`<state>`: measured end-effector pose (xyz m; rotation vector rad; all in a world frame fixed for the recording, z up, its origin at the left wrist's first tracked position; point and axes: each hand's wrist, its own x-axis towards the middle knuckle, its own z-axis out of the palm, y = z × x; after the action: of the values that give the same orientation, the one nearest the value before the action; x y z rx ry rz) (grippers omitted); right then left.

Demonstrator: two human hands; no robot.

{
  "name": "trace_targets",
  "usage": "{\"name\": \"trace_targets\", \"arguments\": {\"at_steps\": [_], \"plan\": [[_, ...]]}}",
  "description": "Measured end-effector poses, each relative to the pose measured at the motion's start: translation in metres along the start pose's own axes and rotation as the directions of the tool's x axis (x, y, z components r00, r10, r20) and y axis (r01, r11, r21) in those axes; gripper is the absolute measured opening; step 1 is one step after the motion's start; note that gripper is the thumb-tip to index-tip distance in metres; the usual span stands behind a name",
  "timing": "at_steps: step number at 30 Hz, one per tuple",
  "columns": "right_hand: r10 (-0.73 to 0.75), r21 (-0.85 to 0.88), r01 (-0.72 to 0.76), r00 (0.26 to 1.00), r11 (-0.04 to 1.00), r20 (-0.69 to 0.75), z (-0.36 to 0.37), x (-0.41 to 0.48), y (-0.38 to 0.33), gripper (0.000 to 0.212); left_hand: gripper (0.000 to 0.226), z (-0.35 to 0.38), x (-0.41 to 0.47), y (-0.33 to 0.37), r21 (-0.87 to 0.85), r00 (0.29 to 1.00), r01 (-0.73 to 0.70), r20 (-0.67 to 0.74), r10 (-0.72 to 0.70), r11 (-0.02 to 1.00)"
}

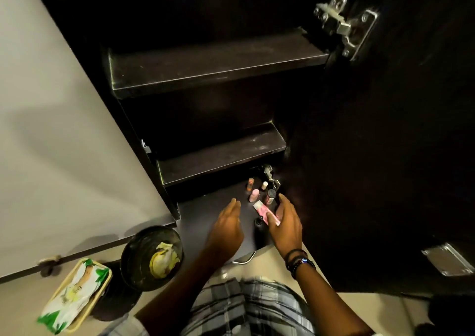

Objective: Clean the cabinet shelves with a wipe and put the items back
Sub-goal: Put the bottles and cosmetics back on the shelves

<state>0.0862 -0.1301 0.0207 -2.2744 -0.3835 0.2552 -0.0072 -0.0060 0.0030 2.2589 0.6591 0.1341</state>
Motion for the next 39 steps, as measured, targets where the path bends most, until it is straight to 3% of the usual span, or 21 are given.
{"name": "trace_targets", "arguments": {"at_steps": [3, 10, 21, 27, 32, 36, 39], "plan": [[0.028, -0.099, -0.028, 1.000, 0.995, -0.009, -0.002, 0.006, 0.017, 0.055, 0.046, 0.016, 0.005, -0.007, -0.009, 0.996, 0.076, 0.050, -0.076, 0.997], [-0.010, -0.268, 0.023, 0.999, 0.963, 0.049, -0.008, 0.028, 0.038, 0.042, 0.052, 0.040, 0.028, -0.010, 0.046, 0.985, 0.049, 0.164, -0.056, 0.998], [0.029, -0.519, 0.206, 0.912, 0.830, 0.410, -0.005, 0.068, 0.069, 0.070, 0.060, 0.097, 0.060, -0.006, 0.031, 0.954, 0.165, 0.250, -0.167, 0.986], [-0.031, -0.568, 0.319, 0.888, 0.759, 0.458, 0.010, 0.082, 0.088, 0.045, 0.036, 0.123, 0.071, -0.010, 0.058, 0.965, 0.212, 0.143, -0.218, 0.976], [-0.096, -0.502, 0.324, 0.899, 0.802, 0.426, 0.000, 0.085, 0.082, 0.032, 0.018, 0.111, 0.073, -0.004, 0.089, 0.974, 0.185, 0.117, -0.195, 0.979], [-0.198, -0.265, 0.304, 0.911, 0.915, 0.361, -0.027, 0.086, 0.056, 0.038, 0.008, 0.066, 0.064, 0.007, 0.007, 0.983, 0.179, 0.038, -0.179, 0.984], [-0.293, -0.071, 0.327, 0.910, 0.942, 0.293, -0.042, 0.083, 0.025, 0.044, 0.013, 0.020, 0.045, 0.017, -0.037, 0.987, 0.160, -0.028, -0.161, 0.986]]}}
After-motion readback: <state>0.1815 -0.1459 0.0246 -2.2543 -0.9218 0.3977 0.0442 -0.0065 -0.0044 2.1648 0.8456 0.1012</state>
